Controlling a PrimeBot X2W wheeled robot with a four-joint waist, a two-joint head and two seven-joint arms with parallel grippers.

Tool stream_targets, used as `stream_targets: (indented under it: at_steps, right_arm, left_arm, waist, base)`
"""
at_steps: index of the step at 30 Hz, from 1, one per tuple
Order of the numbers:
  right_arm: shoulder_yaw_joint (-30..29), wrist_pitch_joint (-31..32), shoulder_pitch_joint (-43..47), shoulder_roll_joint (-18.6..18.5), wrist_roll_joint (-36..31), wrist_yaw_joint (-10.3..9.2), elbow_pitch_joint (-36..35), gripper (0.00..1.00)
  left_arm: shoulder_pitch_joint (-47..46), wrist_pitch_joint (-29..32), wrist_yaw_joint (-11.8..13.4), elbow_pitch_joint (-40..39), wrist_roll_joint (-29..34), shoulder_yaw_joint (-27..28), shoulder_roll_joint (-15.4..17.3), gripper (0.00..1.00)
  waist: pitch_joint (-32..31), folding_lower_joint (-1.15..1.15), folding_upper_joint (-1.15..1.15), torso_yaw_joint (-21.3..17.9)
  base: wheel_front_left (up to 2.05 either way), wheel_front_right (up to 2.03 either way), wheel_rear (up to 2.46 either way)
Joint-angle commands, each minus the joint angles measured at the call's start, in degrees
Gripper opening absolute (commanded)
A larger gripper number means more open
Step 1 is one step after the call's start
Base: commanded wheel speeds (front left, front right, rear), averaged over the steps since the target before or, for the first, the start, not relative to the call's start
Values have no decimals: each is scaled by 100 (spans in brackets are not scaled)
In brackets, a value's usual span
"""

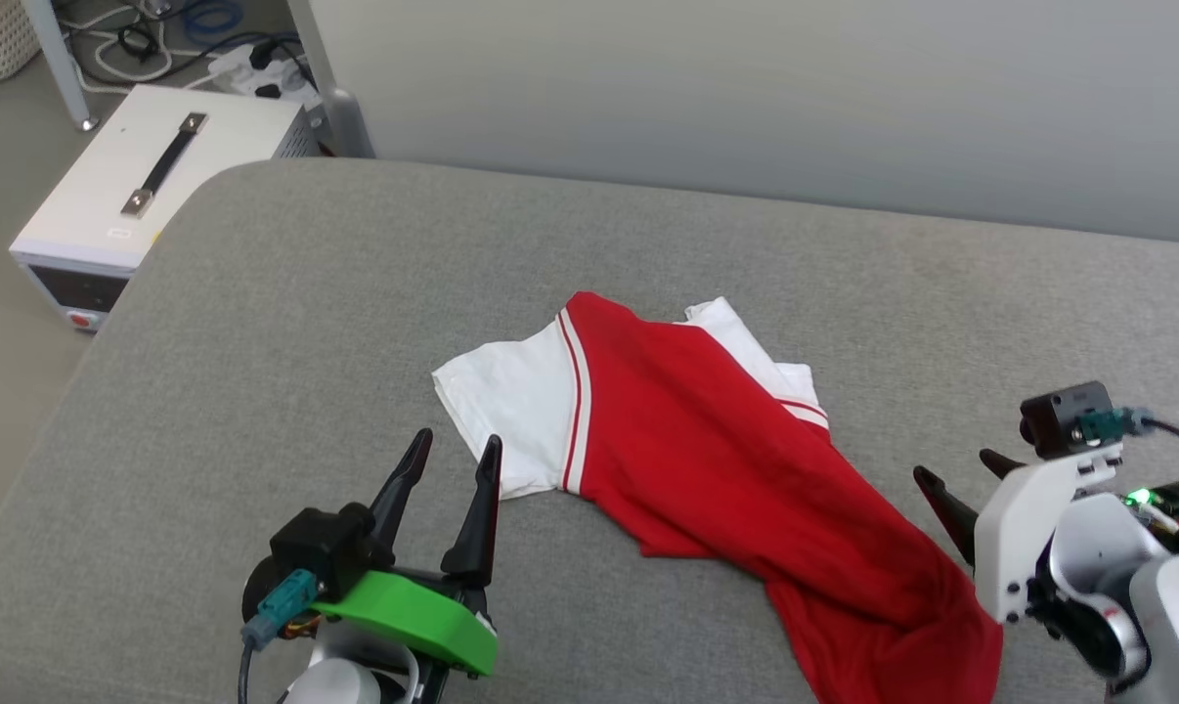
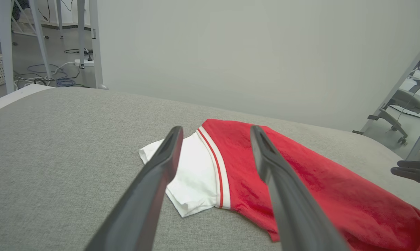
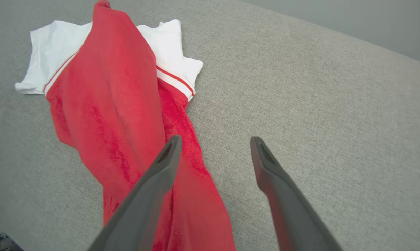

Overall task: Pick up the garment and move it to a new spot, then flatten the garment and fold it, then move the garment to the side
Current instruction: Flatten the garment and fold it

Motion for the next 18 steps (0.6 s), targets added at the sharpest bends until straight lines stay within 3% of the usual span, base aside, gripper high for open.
stream_targets:
  at_steps: [1, 8, 18]
  right_arm:
    - [102, 276, -275, -52, 179, -4, 43, 100]
    - [437, 1627, -1462, -333, 638, -4, 639, 100]
    - [702, 1906, -2498, -496, 418, -4, 1699, 100]
  left_arm:
    - [-110, -32, -33, 41, 63, 23, -43, 100]
    - [-361, -32, -103, 150, 195, 46, -184, 100]
    - [-539, -32, -148, 144, 254, 110, -344, 100]
  waist:
    - [405, 0, 0, 366]
    - [861, 0, 0, 823]
    - [1215, 0, 0, 1269]
  base:
    - [0, 0, 0]
    - [0, 0, 0]
    - [0, 0, 0]
